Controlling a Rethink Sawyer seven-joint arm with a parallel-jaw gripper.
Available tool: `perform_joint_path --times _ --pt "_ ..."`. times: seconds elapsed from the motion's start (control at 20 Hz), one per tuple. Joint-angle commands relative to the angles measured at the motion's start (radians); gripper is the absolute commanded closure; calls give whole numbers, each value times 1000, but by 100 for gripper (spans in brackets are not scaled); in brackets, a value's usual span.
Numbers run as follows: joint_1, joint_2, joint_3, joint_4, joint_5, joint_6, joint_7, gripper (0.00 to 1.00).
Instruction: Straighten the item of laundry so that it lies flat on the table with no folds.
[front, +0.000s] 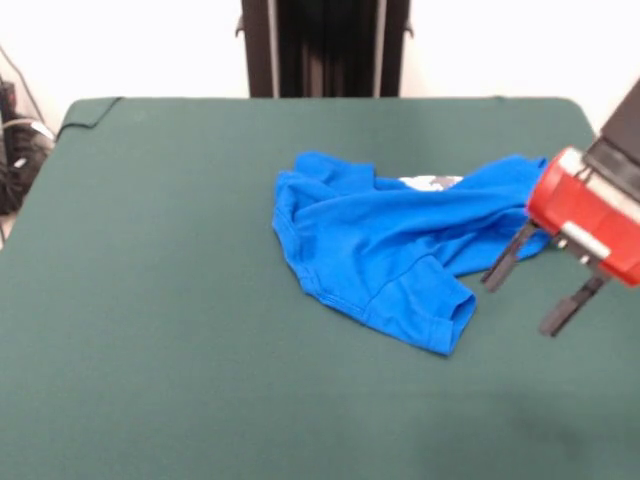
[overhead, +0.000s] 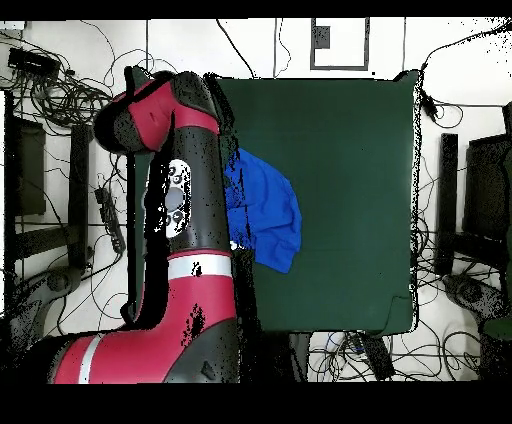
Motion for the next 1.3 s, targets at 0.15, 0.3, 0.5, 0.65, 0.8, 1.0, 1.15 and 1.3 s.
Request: perform_joint_path --times 0.15,0.3,0.5,0.65,0.8,1.0,1.15,1.3 --pt "-24 51 -9 222 -17 -98 55 0" --pt "-23 22 -24 257 -14 -104 43 0" --pt "-41 -10 -31 289 -10 -119 -4 0" --pt "-68 -25 -9 317 7 -128 -48 0" --pt "-100 -31 26 354 30 -147 -76 0" --pt "-147 -22 75 382 53 -163 -126 0" --pt "-175 -14 103 392 65 -168 -158 0" --pt "-214 -5 152 405 90 -154 -217 0"
